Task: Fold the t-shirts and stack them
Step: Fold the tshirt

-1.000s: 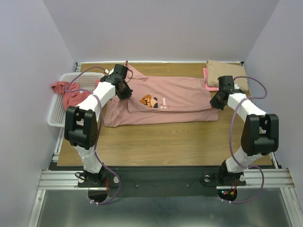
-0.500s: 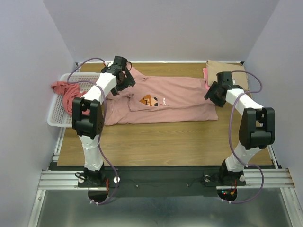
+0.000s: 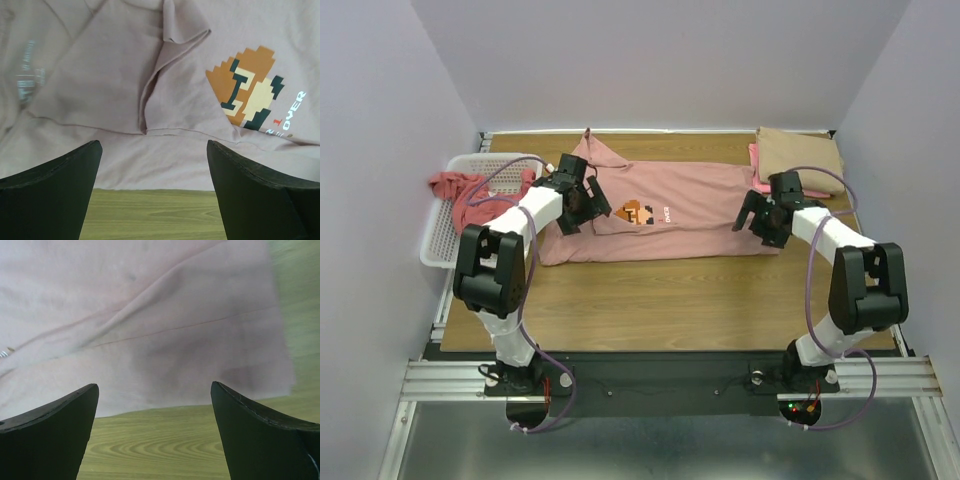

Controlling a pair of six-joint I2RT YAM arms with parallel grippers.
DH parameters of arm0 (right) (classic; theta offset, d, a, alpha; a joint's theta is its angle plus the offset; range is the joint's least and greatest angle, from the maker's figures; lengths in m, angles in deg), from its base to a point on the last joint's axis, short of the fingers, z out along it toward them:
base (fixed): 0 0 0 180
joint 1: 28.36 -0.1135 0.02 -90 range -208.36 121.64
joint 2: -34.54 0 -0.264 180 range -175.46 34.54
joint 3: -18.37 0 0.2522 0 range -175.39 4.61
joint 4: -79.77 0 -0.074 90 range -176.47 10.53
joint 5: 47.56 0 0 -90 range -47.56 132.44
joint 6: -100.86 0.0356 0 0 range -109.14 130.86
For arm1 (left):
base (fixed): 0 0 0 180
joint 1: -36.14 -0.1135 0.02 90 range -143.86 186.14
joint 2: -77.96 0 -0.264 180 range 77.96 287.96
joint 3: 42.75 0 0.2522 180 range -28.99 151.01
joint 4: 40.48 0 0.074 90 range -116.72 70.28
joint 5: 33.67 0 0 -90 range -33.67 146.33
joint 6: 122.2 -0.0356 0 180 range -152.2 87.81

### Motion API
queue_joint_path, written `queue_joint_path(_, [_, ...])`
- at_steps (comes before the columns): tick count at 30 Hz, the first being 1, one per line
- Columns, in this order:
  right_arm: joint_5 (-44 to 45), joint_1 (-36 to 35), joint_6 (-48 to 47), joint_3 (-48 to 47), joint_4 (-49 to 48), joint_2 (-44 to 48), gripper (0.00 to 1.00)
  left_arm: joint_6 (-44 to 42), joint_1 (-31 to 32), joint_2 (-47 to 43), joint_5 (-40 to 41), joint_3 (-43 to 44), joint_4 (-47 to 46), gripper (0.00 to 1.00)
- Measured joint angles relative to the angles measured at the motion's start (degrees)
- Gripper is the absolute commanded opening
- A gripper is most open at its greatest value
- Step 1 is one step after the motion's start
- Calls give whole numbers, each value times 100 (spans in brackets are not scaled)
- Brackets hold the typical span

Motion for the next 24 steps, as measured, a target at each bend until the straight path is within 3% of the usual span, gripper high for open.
queue_joint_path(8, [-138,-267,-68,24,-160,-442,100,2,81,527,-240,-11,-382,99])
queue_joint_path(14, [-31,-267,-68,50,-238,-442,100,-48,79,1080,-258,442,-444,99])
queue_joint_path(24, [94,-267,-68,142,-254,-442,100,-83,81,1266,-466,629,-531,98])
